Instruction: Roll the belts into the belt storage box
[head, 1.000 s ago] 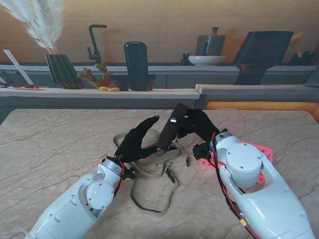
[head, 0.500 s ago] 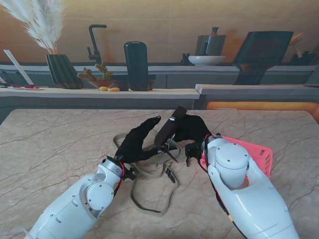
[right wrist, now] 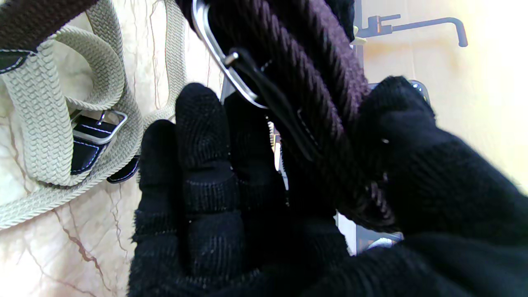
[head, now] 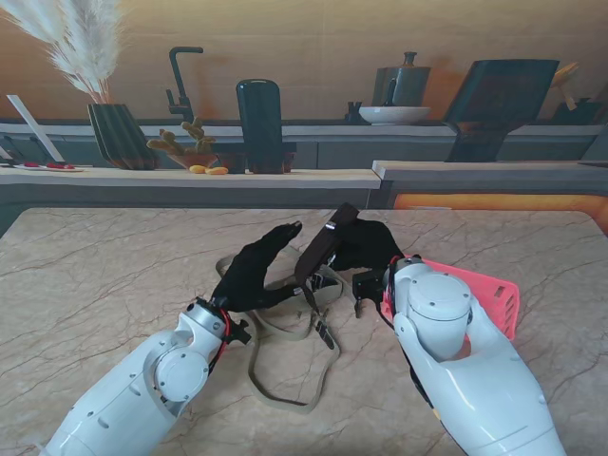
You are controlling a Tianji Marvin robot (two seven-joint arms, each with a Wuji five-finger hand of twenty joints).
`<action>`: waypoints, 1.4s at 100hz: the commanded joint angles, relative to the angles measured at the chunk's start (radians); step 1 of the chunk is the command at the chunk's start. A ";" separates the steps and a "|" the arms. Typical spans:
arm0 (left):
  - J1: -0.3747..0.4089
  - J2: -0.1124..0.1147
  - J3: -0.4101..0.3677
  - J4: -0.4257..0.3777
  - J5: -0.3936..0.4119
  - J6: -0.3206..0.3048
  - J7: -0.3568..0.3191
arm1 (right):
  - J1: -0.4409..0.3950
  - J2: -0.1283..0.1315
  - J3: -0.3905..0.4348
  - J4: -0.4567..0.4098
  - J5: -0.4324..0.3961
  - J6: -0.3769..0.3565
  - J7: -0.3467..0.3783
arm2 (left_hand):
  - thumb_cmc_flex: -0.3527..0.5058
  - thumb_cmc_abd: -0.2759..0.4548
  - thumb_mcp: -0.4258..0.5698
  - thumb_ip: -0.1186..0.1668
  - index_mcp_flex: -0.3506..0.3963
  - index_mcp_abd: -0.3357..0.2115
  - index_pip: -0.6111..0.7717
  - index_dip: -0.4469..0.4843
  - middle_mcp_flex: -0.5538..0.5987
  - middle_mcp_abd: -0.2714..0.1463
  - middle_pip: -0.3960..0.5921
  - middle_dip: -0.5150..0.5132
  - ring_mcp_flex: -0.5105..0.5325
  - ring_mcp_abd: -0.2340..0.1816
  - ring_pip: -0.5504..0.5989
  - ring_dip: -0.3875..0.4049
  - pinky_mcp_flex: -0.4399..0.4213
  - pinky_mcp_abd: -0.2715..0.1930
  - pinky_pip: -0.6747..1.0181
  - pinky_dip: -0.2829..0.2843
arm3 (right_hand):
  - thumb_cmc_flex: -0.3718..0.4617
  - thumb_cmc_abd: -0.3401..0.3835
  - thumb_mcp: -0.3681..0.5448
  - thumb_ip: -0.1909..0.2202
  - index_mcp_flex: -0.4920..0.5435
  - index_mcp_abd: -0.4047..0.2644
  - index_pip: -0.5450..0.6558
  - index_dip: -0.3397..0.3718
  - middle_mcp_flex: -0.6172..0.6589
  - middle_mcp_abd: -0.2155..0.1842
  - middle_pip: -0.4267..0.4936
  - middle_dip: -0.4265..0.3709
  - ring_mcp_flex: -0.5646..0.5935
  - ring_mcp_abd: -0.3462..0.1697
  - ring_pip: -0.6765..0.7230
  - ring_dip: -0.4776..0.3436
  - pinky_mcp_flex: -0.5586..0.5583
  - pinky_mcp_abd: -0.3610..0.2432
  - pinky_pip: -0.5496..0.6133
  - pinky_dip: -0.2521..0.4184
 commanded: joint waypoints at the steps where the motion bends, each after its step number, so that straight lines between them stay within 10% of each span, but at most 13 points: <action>1: 0.003 -0.003 0.005 -0.002 -0.007 -0.002 0.001 | -0.001 -0.004 -0.001 -0.009 0.014 0.002 0.006 | -0.043 -0.051 0.021 -0.028 -0.022 -0.036 -0.038 -0.008 -0.019 -0.025 0.002 0.006 0.000 -0.032 -0.017 -0.009 0.002 -0.027 -0.024 -0.016 | 0.146 0.140 0.102 0.028 0.088 -0.139 0.158 0.038 0.006 0.028 0.051 0.018 0.049 -0.023 0.030 0.011 0.017 0.000 0.054 -0.011; 79: -0.036 -0.007 0.046 0.031 0.070 -0.005 0.084 | 0.033 -0.046 0.003 0.056 0.283 0.257 0.018 | -0.027 -0.036 0.032 -0.030 -0.017 -0.071 -0.056 -0.110 -0.030 -0.037 -0.058 0.010 -0.016 -0.039 -0.006 0.003 -0.001 -0.050 -0.029 -0.002 | 0.169 0.164 0.090 0.040 0.073 -0.083 0.155 0.051 -0.010 0.067 0.092 0.034 0.074 0.003 0.053 0.015 0.039 0.040 0.081 -0.028; 101: -0.049 -0.011 0.056 0.045 0.123 -0.021 0.164 | 0.059 -0.062 0.003 0.100 0.319 0.318 0.020 | 0.011 -0.021 0.035 -0.019 -0.019 -0.102 -0.010 0.117 0.091 -0.083 0.175 0.104 0.103 -0.051 0.092 0.069 0.034 -0.020 0.105 0.027 | 0.172 0.169 0.089 0.044 0.071 -0.074 0.152 0.057 -0.017 0.076 0.111 0.043 0.075 0.006 0.073 0.022 0.040 0.044 0.095 -0.030; 124: -0.051 -0.001 0.056 0.044 0.182 -0.028 0.205 | 0.065 -0.084 0.019 0.112 0.395 0.360 -0.034 | 0.055 -0.007 0.022 -0.013 -0.007 -0.147 0.466 0.403 0.316 -0.118 0.347 0.287 0.281 -0.055 0.275 0.216 0.119 0.016 0.294 0.086 | 0.172 0.173 0.089 0.046 0.070 -0.071 0.150 0.061 -0.021 0.078 0.120 0.046 0.078 0.007 0.080 0.023 0.044 0.045 0.104 -0.033; 140: -0.058 0.004 0.056 0.042 0.213 -0.040 0.223 | 0.066 -0.097 0.043 0.116 0.479 0.402 -0.067 | 0.100 -0.001 0.032 -0.011 0.104 -0.140 0.702 0.411 0.465 -0.146 0.449 0.359 0.412 -0.068 0.396 0.284 0.196 0.021 0.402 0.111 | 0.175 0.178 0.088 0.049 0.066 -0.061 0.149 0.065 -0.023 0.084 0.124 0.046 0.083 0.011 0.082 0.021 0.048 0.051 0.107 -0.037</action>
